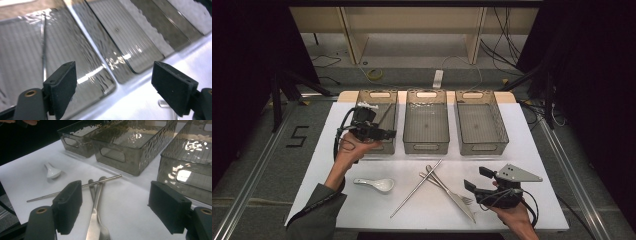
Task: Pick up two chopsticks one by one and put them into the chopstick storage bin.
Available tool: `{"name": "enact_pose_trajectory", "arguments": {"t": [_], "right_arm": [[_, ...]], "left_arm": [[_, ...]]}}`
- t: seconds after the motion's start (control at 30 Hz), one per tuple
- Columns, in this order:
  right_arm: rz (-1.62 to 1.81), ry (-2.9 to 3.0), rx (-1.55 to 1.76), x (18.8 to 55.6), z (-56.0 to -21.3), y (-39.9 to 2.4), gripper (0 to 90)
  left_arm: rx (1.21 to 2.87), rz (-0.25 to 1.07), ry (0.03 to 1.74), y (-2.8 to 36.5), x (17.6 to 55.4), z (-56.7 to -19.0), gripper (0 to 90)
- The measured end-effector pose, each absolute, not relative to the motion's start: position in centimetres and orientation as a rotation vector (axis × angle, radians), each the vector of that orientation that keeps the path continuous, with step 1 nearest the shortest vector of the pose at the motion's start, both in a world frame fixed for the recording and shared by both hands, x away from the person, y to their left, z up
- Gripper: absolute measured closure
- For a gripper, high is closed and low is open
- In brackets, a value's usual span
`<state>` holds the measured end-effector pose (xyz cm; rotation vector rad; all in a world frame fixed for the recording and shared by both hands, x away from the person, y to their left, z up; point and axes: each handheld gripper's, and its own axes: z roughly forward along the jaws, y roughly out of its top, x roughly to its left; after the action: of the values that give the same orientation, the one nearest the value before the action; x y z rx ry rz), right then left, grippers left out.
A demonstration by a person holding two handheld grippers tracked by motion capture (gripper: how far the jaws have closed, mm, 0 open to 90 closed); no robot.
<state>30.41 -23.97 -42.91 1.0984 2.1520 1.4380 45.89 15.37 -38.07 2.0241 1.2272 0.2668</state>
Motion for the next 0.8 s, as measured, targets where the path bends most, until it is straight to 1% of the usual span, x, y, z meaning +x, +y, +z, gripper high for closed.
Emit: {"name": "enact_pose_trajectory", "arguments": {"t": [0.33,0.8], "right_arm": [[1.443,2.152,1.098,30.4,-42.9,-24.0,27.5],[1.442,2.149,1.101,30.3,-42.8,-24.0,27.3]], "left_arm": [[2.133,0.203,1.169,12.8,43.8,-39.6,17.4],[2.213,0.154,1.112,10.5,41.3,-41.1,17.2]]}}
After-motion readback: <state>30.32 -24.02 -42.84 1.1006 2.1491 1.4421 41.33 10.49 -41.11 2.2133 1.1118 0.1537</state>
